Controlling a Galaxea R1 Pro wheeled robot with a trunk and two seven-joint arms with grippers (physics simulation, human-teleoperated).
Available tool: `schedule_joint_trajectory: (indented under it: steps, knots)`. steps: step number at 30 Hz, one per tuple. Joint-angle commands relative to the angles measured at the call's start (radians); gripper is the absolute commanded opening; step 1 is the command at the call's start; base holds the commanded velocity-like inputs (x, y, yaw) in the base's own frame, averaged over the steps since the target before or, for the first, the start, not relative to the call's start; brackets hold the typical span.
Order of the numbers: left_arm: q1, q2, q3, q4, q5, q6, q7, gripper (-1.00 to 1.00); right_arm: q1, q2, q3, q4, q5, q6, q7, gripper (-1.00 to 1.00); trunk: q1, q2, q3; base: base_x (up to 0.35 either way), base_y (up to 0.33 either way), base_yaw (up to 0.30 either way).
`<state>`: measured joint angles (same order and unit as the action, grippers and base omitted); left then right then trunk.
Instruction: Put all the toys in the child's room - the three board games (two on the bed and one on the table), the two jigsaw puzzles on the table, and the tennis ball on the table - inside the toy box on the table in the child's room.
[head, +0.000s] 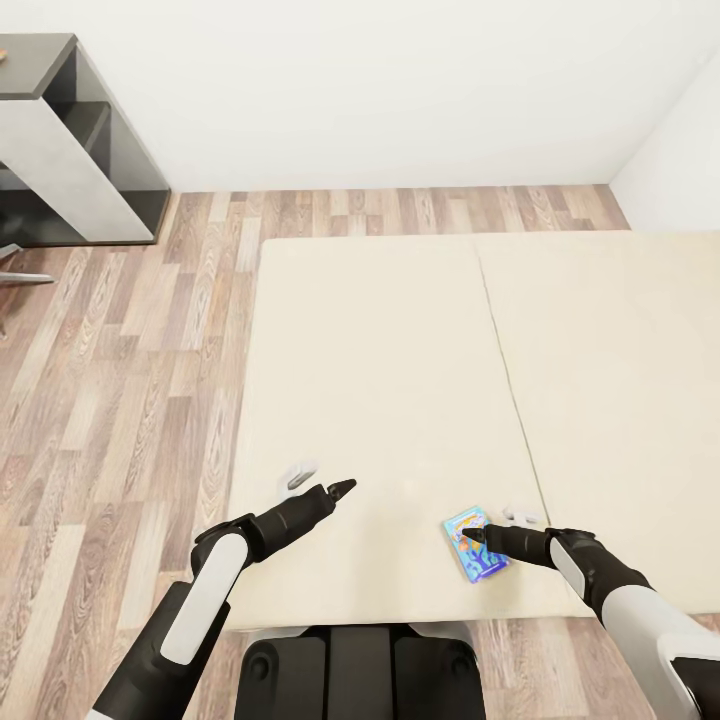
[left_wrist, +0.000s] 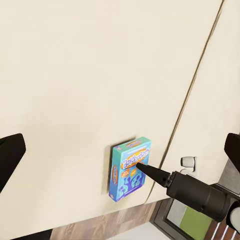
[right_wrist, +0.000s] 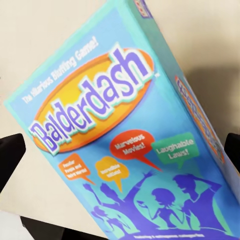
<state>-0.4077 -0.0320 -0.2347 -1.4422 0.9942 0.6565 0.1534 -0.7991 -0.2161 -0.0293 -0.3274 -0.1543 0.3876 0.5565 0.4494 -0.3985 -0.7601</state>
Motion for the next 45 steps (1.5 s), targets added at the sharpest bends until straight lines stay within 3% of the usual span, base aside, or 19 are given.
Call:
schedule_joint_trajectory:
  steps: [1, 45]
  knots:
    - [0.000, 0.000, 0.000, -0.001, 0.011, 0.003, 0.009, 1.00, 0.000, 0.000, -0.003, -0.001, -0.008, 0.010, 0.001, 1.00, 0.001, -0.002, -0.001, 0.000, 0.043, 0.000]
    - [0.000, 0.000, 0.000, -0.001, 0.011, 0.003, 0.009, 1.00, 0.000, 0.000, 0.000, -0.001, -0.008, 0.011, 0.002, 1.00, 0.001, -0.002, -0.001, 0.000, 0.149, 0.000]
